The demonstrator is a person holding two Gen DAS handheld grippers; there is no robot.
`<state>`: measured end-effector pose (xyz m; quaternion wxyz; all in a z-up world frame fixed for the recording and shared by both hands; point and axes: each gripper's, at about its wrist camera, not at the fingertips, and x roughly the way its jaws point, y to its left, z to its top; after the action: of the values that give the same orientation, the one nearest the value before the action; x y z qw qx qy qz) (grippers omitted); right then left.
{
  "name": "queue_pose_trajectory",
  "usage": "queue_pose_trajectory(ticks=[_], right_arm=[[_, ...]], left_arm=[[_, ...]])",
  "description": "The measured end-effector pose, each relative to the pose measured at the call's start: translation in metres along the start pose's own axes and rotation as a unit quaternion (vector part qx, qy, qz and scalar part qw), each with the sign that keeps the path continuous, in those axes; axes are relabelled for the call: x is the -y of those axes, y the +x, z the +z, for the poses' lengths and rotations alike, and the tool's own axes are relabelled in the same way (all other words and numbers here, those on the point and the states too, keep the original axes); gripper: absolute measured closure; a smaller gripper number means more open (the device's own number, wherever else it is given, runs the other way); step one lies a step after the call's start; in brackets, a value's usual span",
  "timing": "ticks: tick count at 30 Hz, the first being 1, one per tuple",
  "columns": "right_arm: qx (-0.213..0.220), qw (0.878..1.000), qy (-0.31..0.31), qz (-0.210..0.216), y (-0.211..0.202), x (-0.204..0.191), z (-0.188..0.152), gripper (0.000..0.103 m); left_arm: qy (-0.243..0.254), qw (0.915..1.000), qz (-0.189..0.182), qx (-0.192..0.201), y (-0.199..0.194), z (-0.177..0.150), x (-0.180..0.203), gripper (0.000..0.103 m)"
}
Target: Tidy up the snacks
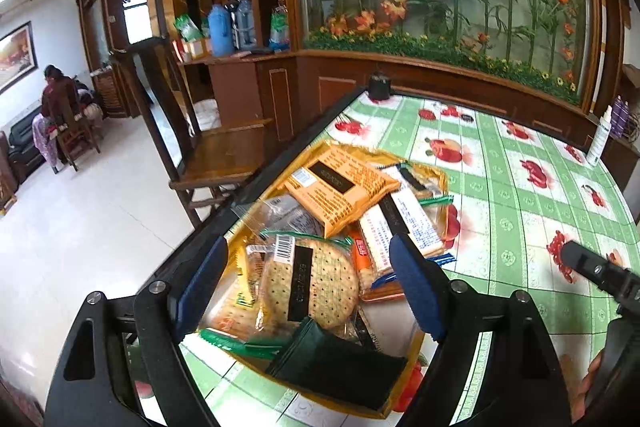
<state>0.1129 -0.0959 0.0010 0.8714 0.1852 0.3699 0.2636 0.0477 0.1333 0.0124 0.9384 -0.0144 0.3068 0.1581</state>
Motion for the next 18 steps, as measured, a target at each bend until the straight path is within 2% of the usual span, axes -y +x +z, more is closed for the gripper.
queue_pose_trajectory(ticks=[7, 12, 18], right_arm=[[0.004, 1.0, -0.002, -0.005, -0.011, 0.007, -0.007, 0.005], [0.012, 1.0, -0.014, 0.0, -0.018, 0.0, -0.008, 0.002], [0.006, 1.0, -0.025, 0.009, -0.018, -0.009, -0.014, 0.002]], left_arm=[[-0.016, 0.9992, 0.005, 0.037, -0.034, 0.0, -0.008, 0.015], [-0.033, 0.9989, 0.007, 0.033, -0.049, 0.0, -0.019, 0.015], [-0.04, 0.9975, 0.012, 0.056, -0.073, -0.002, -0.027, 0.011]])
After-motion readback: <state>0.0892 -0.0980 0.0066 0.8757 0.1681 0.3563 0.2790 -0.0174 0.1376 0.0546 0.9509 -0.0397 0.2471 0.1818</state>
